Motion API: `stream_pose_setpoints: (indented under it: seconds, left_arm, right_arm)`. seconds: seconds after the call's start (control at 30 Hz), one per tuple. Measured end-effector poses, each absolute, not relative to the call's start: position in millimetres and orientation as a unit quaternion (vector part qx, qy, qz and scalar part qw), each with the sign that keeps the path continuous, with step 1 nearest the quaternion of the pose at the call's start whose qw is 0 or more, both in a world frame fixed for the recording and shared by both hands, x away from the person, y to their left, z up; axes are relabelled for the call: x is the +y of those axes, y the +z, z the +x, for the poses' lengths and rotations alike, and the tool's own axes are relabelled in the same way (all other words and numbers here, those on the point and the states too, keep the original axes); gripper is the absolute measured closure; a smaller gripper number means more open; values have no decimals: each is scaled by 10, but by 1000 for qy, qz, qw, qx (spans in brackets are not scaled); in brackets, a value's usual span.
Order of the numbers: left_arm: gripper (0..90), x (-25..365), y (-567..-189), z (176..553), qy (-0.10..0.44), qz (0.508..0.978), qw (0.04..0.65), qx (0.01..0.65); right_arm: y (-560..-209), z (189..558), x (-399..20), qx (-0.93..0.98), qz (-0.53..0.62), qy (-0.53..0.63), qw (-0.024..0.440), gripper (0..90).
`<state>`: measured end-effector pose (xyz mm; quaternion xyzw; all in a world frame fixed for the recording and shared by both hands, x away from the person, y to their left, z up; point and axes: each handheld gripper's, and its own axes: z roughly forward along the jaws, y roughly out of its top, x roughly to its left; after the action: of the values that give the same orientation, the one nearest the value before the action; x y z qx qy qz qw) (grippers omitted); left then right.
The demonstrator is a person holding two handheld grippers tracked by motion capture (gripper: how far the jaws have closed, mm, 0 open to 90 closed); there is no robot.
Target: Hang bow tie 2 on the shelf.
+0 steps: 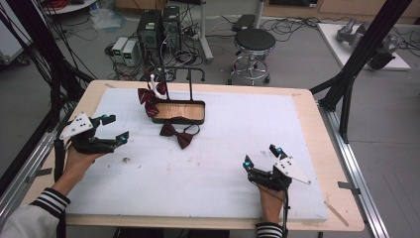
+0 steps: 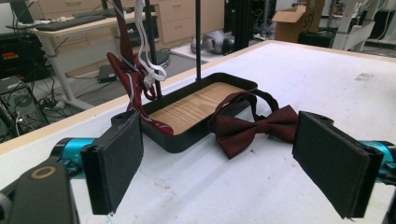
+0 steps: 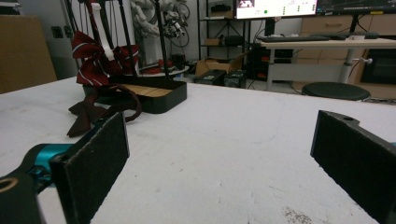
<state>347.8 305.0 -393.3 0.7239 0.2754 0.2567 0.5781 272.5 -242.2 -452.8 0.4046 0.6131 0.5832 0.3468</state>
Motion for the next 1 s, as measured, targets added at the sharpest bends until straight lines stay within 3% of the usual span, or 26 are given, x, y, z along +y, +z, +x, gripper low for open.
stream_pose_setpoints:
  seconds: [0.53,1.0]
  left_arm:
    - [135,2907,-3829,3532,233,750,568,246]
    - [135,2446,-3609,3722,202,814,515,179]
  right_arm:
    - [-4528,2727,-2424,612,405,584,347,35]
    - [-4529,2725,-2432,610,407,587,344,35]
